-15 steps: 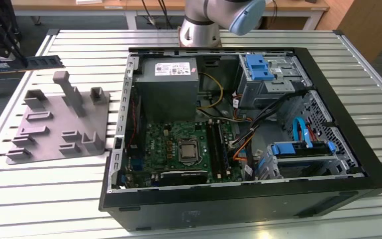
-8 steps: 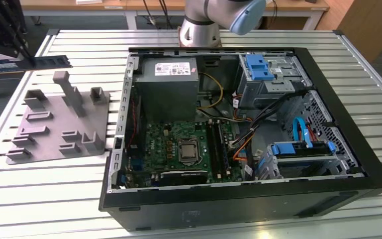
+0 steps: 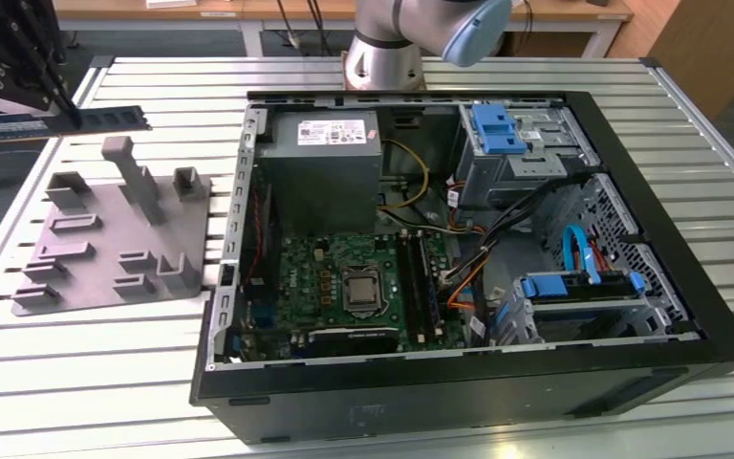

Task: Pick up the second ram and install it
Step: 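Pick up the second ram and move it above second insertion slot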

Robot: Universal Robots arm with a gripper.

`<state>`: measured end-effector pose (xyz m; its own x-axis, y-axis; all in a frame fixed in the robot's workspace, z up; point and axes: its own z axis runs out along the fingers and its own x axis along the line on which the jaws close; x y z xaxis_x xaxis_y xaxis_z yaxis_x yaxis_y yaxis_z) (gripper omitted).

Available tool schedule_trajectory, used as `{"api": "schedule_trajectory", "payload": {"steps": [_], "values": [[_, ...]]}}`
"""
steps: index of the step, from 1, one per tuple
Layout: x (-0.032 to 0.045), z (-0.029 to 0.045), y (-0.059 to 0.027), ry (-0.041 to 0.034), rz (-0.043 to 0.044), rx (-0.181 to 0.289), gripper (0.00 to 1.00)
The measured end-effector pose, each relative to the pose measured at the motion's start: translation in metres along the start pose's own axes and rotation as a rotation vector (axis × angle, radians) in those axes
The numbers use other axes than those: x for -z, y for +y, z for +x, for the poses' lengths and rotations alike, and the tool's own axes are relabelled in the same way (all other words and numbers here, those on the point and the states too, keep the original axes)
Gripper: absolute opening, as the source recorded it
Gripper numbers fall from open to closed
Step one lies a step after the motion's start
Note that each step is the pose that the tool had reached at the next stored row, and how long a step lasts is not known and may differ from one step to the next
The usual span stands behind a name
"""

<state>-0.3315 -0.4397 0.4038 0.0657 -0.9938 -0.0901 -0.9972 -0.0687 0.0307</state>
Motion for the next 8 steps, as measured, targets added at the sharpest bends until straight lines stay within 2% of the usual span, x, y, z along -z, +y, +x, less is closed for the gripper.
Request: {"api": "schedule_trajectory", "payload": {"steps": [8], "values": [[0.0003, 0.0005, -0.0081, 0.0000, 0.0000, 0.000, 0.14]]}}
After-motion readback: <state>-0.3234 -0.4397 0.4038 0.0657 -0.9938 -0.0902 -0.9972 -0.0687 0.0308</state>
